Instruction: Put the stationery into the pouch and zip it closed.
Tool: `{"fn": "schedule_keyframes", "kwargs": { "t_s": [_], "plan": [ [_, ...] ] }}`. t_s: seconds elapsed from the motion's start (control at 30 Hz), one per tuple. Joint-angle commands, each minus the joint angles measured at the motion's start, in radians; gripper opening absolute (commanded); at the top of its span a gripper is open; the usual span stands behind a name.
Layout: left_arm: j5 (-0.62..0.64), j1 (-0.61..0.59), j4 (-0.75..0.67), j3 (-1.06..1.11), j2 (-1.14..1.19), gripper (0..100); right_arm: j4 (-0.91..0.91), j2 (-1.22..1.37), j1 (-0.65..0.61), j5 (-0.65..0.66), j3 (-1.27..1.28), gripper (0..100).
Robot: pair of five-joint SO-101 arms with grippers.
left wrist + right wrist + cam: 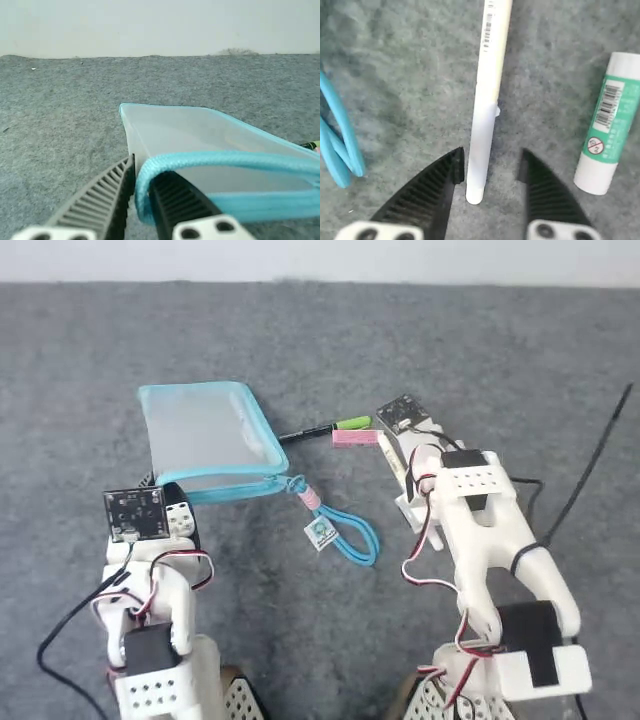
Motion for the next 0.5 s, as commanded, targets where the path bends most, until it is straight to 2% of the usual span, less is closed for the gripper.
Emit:
{"fn": "schedule_keyframes", "kwargs": {
  "t_s": [0.0,0.47],
  "plan": [
    [-0.009,0.014,-0.038,-0.027,-0.023,1,-0.018,-0.021,0.007,-0.014,-0.054,19.2],
    [-0.009,0.014,-0.034,-0.027,-0.023,1,-0.077,0.105,0.007,-0.014,0.005,16.3]
  ]
}}
